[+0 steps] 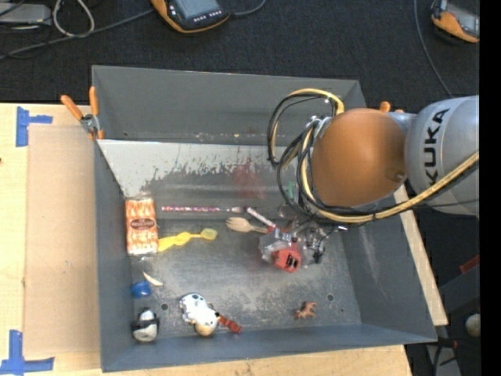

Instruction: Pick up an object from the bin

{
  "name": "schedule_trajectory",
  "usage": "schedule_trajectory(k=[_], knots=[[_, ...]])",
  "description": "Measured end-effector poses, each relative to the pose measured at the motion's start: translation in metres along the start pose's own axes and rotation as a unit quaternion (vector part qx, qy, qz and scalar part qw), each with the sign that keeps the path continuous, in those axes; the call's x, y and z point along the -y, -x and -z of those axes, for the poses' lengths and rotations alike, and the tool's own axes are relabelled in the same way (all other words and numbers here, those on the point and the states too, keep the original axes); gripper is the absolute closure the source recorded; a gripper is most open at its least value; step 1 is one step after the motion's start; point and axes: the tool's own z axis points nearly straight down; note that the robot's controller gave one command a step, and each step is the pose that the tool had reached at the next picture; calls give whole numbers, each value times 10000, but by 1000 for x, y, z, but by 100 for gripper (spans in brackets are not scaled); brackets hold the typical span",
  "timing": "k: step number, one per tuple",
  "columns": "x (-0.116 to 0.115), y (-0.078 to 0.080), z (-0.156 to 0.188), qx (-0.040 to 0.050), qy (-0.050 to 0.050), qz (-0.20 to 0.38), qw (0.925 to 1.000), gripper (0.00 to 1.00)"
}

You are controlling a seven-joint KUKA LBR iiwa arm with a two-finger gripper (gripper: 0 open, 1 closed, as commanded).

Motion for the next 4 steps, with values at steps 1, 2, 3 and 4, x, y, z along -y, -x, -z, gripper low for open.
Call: schedule_trajectory(k=[1,2,3,4], knots=[[8,-10,-46,2,26,336,9994,100],[27,-15,-56,-3,33,501,9987,100],[51,-19,-65,20,63,2747,9615,100],[43,-46,-66,39,47,3588,9334,100]])
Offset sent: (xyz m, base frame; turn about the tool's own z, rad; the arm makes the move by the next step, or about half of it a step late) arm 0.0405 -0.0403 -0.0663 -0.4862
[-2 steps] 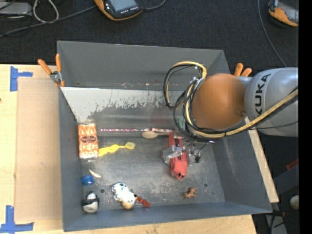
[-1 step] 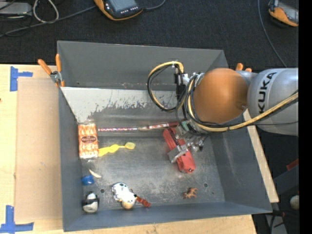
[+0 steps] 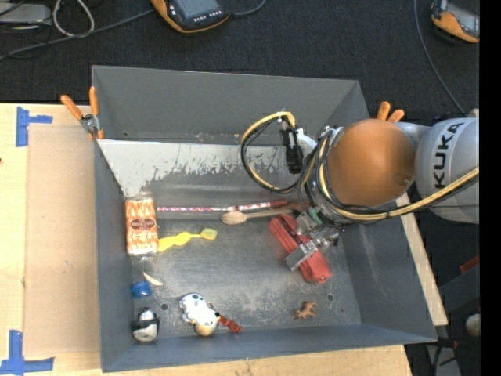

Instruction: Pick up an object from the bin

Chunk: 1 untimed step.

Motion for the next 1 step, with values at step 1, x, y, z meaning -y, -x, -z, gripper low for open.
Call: schedule_trajectory(k=[1], knots=[[15,8,49,26,30,-229,9997,100]])
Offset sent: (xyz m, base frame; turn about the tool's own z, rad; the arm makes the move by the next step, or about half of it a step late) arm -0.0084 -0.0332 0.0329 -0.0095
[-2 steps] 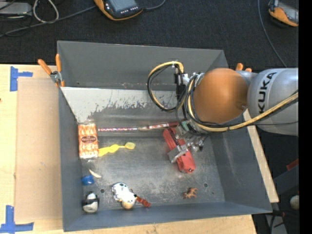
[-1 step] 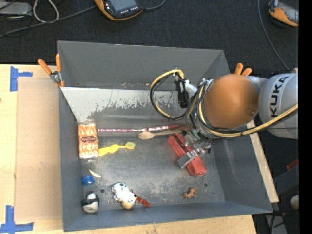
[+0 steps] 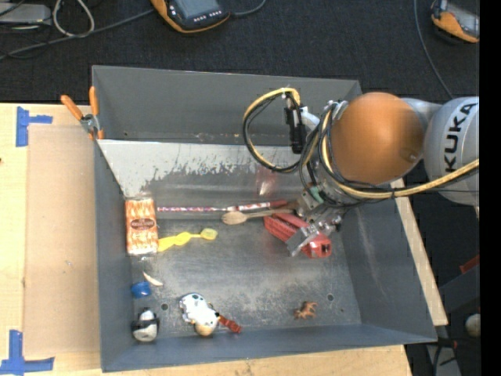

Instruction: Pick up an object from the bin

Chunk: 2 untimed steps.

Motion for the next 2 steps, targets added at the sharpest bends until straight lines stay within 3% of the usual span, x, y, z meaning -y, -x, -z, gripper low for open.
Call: schedule_trajectory(k=[1,2], knots=[[-19,-20,3,-5,-7,150,9999,100],[3,-12,76,19,-12,624,9981,100]])
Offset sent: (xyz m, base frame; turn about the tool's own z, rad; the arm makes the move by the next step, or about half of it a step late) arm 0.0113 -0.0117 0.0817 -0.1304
